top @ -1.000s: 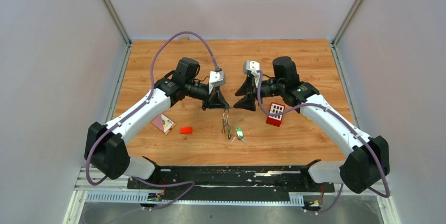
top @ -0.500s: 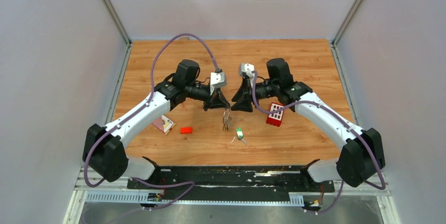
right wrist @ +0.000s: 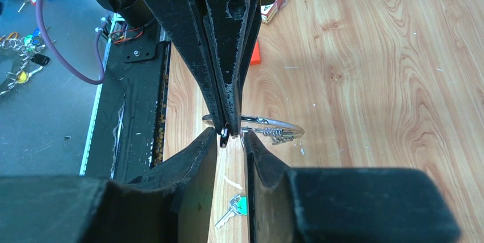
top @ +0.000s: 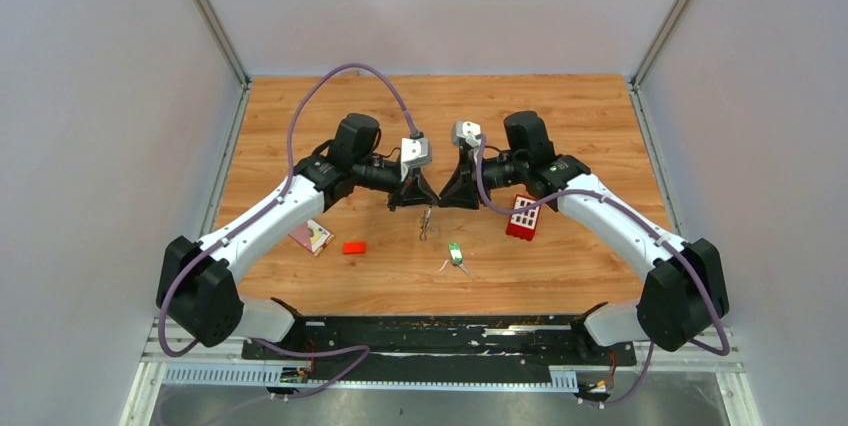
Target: Put the keys on the keyring
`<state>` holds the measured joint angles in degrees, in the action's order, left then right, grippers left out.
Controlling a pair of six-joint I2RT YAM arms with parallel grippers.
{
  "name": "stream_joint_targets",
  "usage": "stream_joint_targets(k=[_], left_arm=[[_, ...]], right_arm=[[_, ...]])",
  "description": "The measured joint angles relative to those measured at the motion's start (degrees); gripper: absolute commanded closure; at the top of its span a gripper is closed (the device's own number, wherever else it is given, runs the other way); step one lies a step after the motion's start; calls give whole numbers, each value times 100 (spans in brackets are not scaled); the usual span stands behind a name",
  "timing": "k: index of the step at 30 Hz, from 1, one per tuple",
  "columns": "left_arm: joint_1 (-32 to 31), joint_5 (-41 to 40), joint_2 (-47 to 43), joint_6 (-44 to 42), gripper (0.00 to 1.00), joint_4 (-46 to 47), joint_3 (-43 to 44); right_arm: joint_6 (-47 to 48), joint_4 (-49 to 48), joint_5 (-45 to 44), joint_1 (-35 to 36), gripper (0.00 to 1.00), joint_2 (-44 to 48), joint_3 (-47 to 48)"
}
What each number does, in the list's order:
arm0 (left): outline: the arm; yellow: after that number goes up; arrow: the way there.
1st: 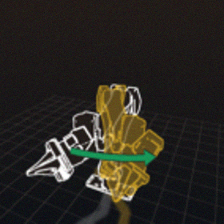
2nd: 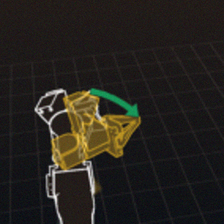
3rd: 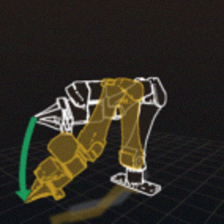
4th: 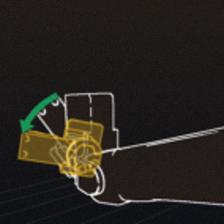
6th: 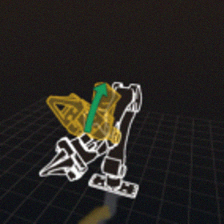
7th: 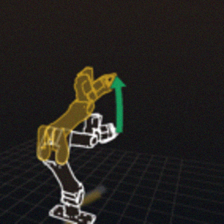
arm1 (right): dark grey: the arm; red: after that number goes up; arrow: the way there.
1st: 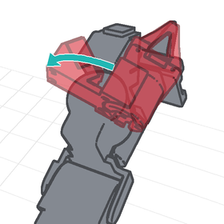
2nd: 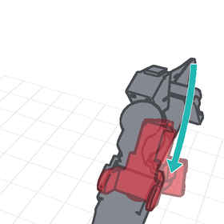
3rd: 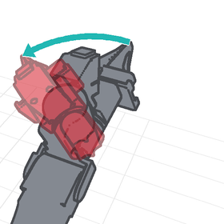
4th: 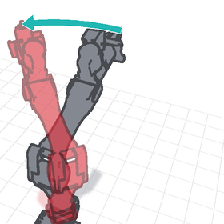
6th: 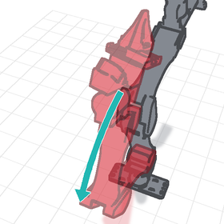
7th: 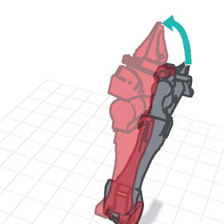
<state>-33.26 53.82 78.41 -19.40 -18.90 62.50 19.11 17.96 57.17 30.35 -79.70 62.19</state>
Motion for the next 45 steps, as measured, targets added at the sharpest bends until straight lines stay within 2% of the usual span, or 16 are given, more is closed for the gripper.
stream_joint_targets(k=[17, 24, 33, 40, 45], left_arm=[[-9, -81, 0, -50, 100, -4, -48], [-9, -85, 0, -57, 100, -11, -52], [-11, 0, 81, -55, 77, -87, -59], [-22, 122, 173, -66, 72, -146, -52], [-24, 133, 195, -66, 71, -144, -52]], right_arm=[[4, 24, -2, 2, 100, -7, 0], [26, 11, -31, 28, 100, -7, -15], [507, 37, -70, 39, 100, 57, -125], [898, 234, -184, 39, 100, 184, -151], [997, 271, -190, 52, 100, 234, -151]])
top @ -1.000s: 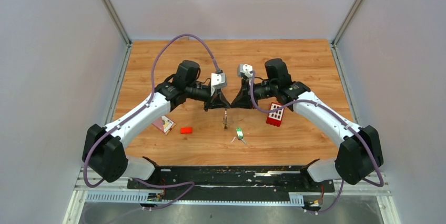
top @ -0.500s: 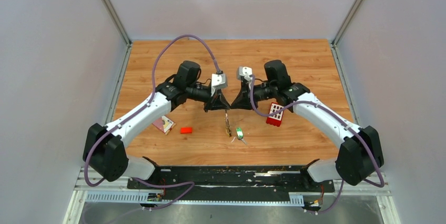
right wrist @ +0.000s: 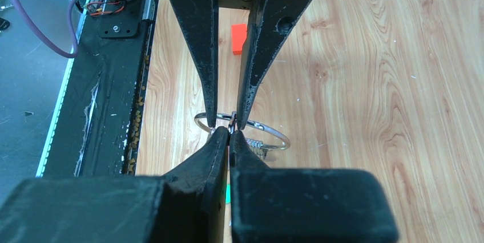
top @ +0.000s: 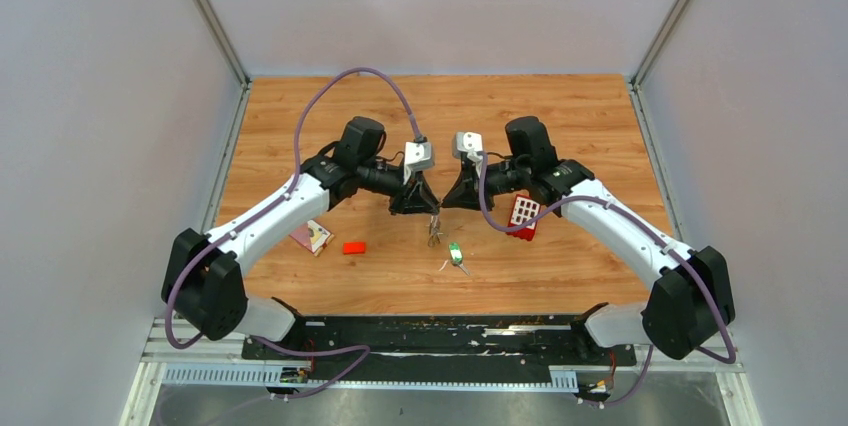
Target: Put the keys on the keyring
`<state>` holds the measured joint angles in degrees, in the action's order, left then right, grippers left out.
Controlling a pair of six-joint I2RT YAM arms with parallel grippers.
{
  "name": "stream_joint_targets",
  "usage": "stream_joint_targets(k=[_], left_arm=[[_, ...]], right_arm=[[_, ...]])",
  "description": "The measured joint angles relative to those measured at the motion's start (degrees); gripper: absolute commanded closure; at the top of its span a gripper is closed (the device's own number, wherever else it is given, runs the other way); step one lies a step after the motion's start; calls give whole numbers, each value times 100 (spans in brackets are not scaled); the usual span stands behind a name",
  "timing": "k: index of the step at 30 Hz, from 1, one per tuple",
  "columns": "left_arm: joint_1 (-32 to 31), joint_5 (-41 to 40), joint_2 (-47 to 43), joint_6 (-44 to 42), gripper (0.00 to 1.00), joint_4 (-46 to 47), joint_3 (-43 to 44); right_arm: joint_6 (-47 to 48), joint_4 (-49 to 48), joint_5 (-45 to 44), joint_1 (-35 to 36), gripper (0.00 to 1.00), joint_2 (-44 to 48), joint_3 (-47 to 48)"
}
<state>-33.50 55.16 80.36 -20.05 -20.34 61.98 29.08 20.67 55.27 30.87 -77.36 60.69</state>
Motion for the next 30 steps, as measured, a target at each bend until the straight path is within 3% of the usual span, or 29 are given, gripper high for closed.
stream_joint_targets(k=[10, 30], left_arm=[[-13, -76, 39, 33, 77, 109, 0], [-17, -105, 131, 90, 80, 146, 46]], right_arm=[[48, 52, -13, 24, 100, 0, 0], [66, 142, -70, 24, 100, -24, 0]])
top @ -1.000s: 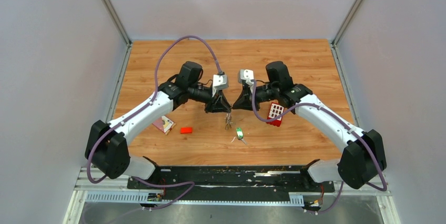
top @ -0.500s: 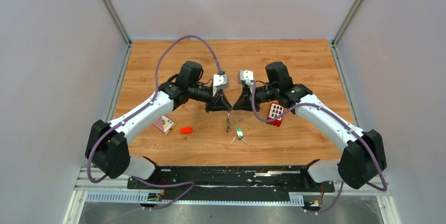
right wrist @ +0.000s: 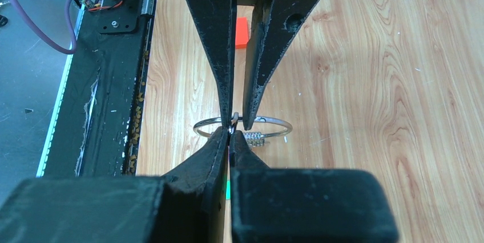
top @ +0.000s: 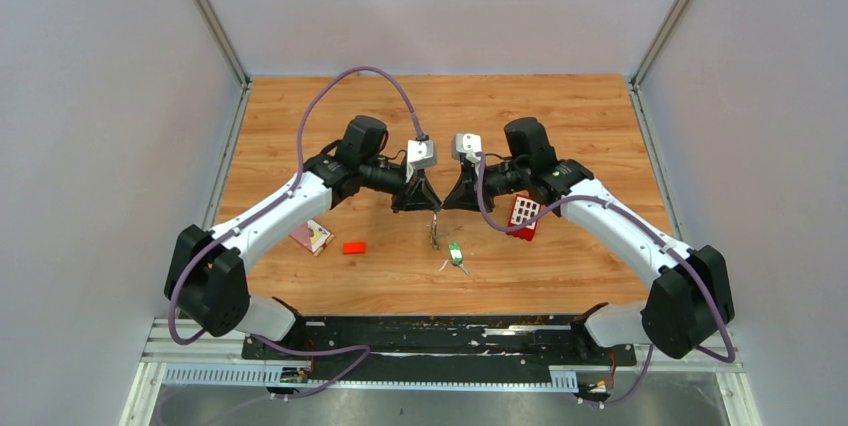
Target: Put the keys on the keyring
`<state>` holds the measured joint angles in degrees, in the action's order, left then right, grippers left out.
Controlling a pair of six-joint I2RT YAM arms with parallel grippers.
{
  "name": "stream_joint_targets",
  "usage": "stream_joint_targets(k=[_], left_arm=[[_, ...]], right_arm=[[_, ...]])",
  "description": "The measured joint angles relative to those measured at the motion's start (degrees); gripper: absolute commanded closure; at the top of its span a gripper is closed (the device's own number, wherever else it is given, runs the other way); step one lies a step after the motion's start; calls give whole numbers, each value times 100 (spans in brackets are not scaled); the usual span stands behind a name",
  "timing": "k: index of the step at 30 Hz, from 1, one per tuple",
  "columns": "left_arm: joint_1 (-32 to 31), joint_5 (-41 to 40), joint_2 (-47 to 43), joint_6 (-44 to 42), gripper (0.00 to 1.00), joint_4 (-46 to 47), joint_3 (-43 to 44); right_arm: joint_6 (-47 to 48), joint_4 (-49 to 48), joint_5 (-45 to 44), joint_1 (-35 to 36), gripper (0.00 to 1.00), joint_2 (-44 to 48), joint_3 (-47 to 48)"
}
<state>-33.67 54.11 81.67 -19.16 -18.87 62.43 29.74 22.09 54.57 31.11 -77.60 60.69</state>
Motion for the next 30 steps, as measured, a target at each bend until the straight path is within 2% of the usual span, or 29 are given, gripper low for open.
stream_joint_targets(k=[11, 19, 24, 27, 30], left_arm=[[-17, 2, 22, 50, 87, -2, 20], [-37, 2, 79, 52, 89, -22, 20], [-44, 28, 131, 52, 93, -22, 20], [-46, 44, 140, 52, 100, -22, 20], [-48, 44, 140, 59, 100, -26, 20]], right_arm=[[-4, -2, -7, 0, 100, -31, 0], [-15, 9, -22, 0, 100, -96, 2], [-28, 50, -61, 0, 100, -107, 2], [-35, 59, -70, 0, 100, -107, 4], [-59, 74, -83, 0, 100, -114, 13]])
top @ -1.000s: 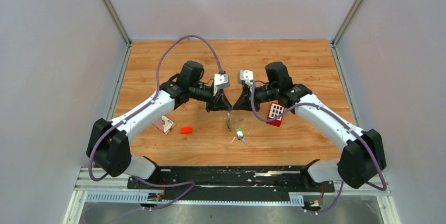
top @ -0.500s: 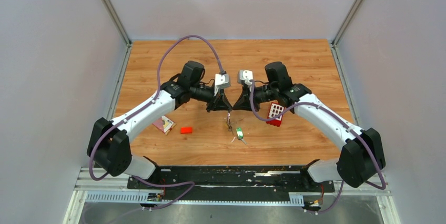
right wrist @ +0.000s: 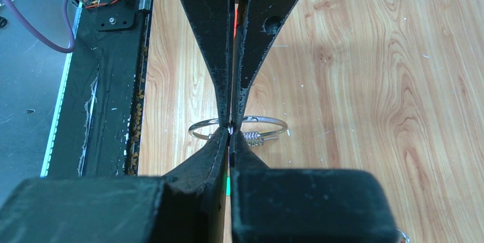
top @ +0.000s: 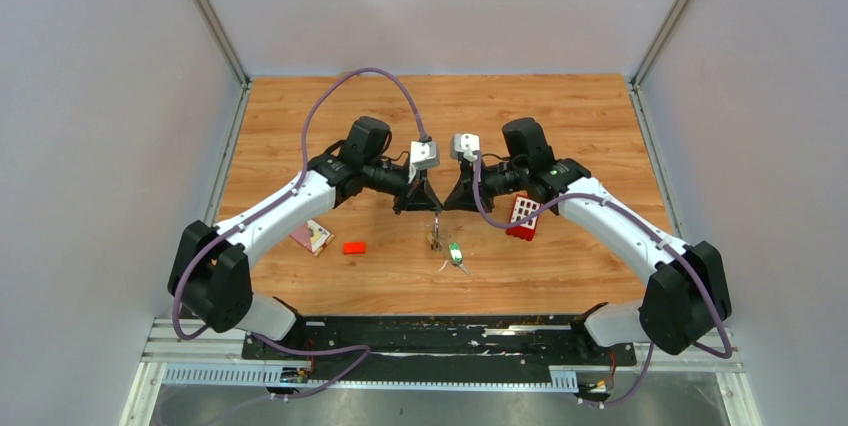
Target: Put the keys on the keyring
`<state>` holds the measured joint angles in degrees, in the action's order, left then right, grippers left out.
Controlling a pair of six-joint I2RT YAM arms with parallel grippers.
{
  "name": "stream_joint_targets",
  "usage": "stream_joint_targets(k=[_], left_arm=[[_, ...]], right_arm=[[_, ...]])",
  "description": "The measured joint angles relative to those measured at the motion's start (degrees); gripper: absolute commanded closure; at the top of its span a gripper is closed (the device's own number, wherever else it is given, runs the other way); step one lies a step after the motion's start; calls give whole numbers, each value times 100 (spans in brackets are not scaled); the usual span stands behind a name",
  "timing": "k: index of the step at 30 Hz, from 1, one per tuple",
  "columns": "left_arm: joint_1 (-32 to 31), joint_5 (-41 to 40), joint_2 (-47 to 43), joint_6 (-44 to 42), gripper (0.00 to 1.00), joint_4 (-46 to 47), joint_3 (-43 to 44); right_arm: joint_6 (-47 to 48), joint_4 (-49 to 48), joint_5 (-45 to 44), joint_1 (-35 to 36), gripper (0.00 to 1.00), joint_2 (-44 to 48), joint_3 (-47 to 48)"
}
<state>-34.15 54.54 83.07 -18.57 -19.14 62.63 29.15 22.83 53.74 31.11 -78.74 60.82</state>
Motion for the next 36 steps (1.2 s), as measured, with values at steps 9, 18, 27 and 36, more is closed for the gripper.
stream_joint_targets(k=[9, 18, 27, 36], left_arm=[[-4, -87, 2, 81, 100, 11, 0], [79, -219, -278, 636, 100, 855, -363], [463, 26, -466, 1692, 100, 2253, -931], [490, 734, -463, 2861, 100, 3827, -1311]], right_arm=[[-55, 2, -114, 20, 86, -4, 0], [-96, 2, -105, -48, 59, 4, 31], [-79, 2, 70, -455, 61, 315, 31], [234, 162, 164, -542, 63, 575, 31]])
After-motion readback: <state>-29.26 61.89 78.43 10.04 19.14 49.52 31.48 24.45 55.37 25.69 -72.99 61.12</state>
